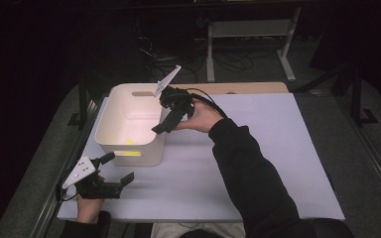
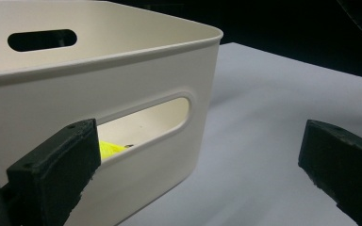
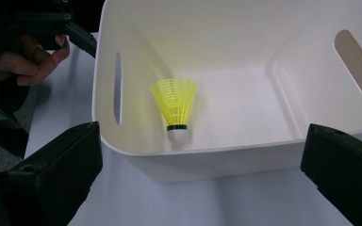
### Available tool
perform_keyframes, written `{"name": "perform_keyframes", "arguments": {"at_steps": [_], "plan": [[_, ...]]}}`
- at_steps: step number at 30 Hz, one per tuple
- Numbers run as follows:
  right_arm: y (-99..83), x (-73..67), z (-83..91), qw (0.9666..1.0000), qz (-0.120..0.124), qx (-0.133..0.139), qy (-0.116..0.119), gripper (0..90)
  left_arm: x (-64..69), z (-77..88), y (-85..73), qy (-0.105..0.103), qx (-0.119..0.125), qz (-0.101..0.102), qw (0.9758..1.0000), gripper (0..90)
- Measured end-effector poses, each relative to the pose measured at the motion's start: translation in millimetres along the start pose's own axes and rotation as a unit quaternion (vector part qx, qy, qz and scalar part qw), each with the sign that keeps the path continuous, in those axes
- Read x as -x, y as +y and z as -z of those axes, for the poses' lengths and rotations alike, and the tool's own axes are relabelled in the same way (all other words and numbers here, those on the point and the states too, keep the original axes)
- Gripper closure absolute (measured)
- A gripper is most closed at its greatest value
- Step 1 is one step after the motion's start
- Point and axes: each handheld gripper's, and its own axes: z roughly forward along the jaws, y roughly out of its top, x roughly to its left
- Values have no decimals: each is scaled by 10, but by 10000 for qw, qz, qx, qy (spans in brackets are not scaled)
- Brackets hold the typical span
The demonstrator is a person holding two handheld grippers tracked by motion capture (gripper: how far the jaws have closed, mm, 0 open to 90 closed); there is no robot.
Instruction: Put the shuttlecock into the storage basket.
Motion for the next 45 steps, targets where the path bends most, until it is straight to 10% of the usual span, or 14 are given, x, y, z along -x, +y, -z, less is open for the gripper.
{"name": "perform_keyframes", "arguments": {"at_steps": [45], "plan": [[-678, 97, 502, 9977, -375, 370, -431, 0, -2, -9, 0, 2, -21, -3, 10000, 0]]}}
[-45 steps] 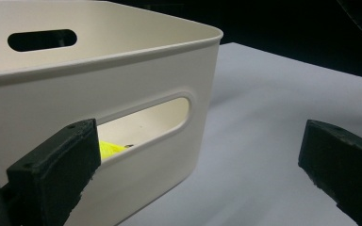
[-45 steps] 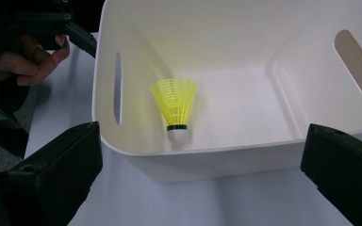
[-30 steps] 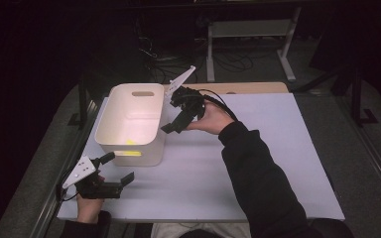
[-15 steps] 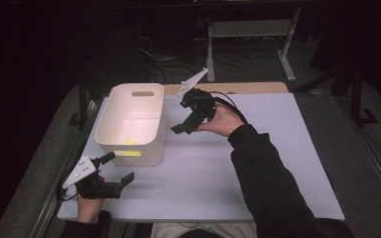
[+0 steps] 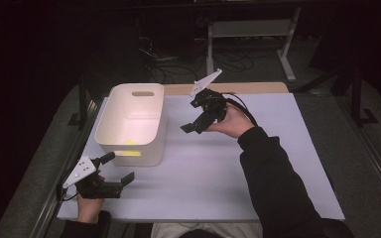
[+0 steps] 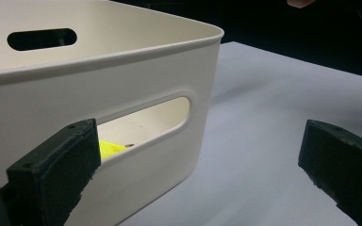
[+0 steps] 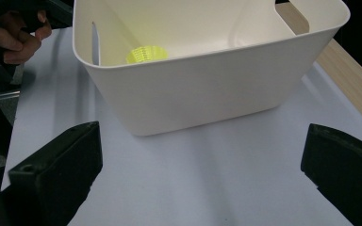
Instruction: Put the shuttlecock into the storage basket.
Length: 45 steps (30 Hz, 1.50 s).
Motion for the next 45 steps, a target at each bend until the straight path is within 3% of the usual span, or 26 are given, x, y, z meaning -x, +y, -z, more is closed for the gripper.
{"name": "perform_keyframes", "arguments": {"at_steps": [28, 45], "plan": [[-496, 63, 273, 9991, -353, 169, -169, 0, 1, -2, -2, 26, -2, 8, 10000, 0], [-803, 134, 550, 9958, -681, 442, -423, 0, 0, -4, -2, 44, -6, 12, 10000, 0]]}}
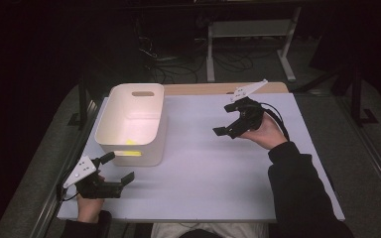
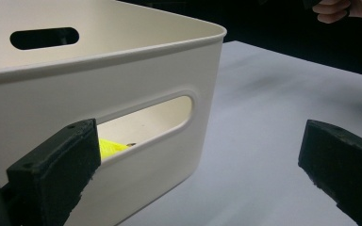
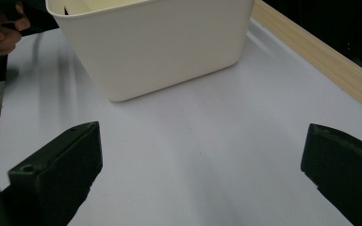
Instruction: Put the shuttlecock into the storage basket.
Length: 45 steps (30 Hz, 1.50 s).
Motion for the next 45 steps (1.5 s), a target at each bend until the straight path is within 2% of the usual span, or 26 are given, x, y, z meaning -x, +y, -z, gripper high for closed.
{"name": "perform_keyframes", "arguments": {"at_steps": [18, 28, 45], "plan": [[-331, 75, 267, 9991, -321, 177, -231, 0, -3, -2, 0, 4, -15, -4, 10000, 0], [-491, 71, 350, 9987, -415, 126, -274, 0, -4, -2, 1, 5, -13, -6, 10000, 0], [-847, 54, 526, 9958, -716, 286, -500, 0, -4, -2, 2, 9, -9, -8, 10000, 0]]}}
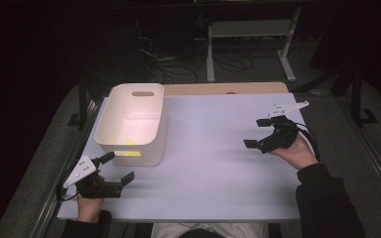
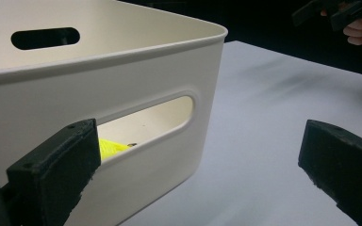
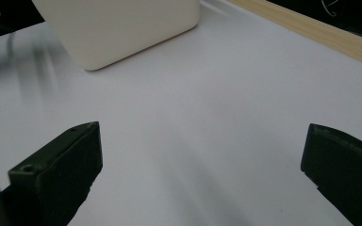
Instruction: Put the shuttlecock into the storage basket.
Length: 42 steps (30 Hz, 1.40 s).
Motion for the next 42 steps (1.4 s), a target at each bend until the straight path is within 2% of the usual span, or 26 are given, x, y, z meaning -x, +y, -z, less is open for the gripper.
{"name": "perform_keyframes", "arguments": {"at_steps": [21, 42], "plan": [[-354, -52, 166, 9995, -137, 217, -157, 0, 1, 2, 0, 14, 0, 3, 10000, 0], [-742, -125, 272, 9989, -295, 179, -324, 0, 2, 2, -2, 28, -7, 2, 10000, 0]]}}
